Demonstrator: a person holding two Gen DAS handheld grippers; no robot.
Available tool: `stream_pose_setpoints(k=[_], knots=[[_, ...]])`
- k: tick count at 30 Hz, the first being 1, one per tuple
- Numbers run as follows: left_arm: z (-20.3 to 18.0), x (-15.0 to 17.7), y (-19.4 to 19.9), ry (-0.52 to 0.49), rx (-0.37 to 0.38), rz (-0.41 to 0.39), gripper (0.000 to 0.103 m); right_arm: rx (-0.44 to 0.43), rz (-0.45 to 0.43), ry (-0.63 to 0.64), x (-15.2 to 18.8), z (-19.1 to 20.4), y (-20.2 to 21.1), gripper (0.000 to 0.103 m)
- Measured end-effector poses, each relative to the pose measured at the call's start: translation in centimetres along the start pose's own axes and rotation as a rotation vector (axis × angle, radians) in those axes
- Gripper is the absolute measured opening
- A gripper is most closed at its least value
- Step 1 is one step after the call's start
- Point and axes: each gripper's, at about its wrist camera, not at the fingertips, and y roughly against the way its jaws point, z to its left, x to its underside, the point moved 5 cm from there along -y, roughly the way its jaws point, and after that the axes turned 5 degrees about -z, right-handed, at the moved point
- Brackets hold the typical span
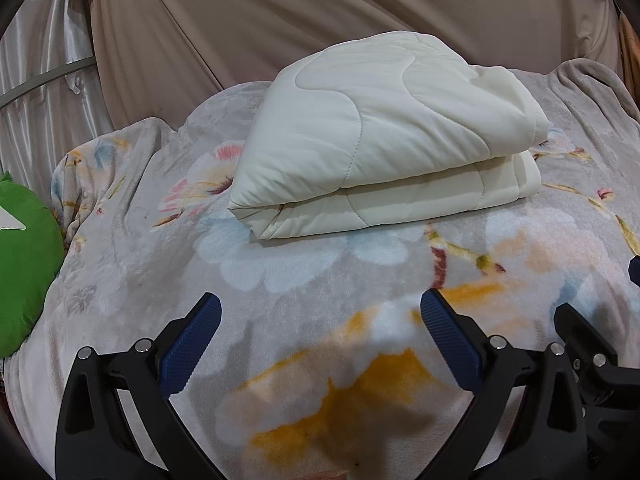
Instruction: Fold large clothes
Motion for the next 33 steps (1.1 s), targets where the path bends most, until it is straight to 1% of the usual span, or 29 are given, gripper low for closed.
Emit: stream_pose_setpoints(k=[31,33], knots=[[-0.03,-0.11,0.08,0.000,0.001,-0.007,0.095,-0.002,-0.005,0.005,-0.12,-0.29,0.05,0.086],[-0.04,-0.15,0.10,-0.003,0.000,-0.010,0.093,0.000,-0.005,0.005,-0.14,-0.34,0.03,0.086]])
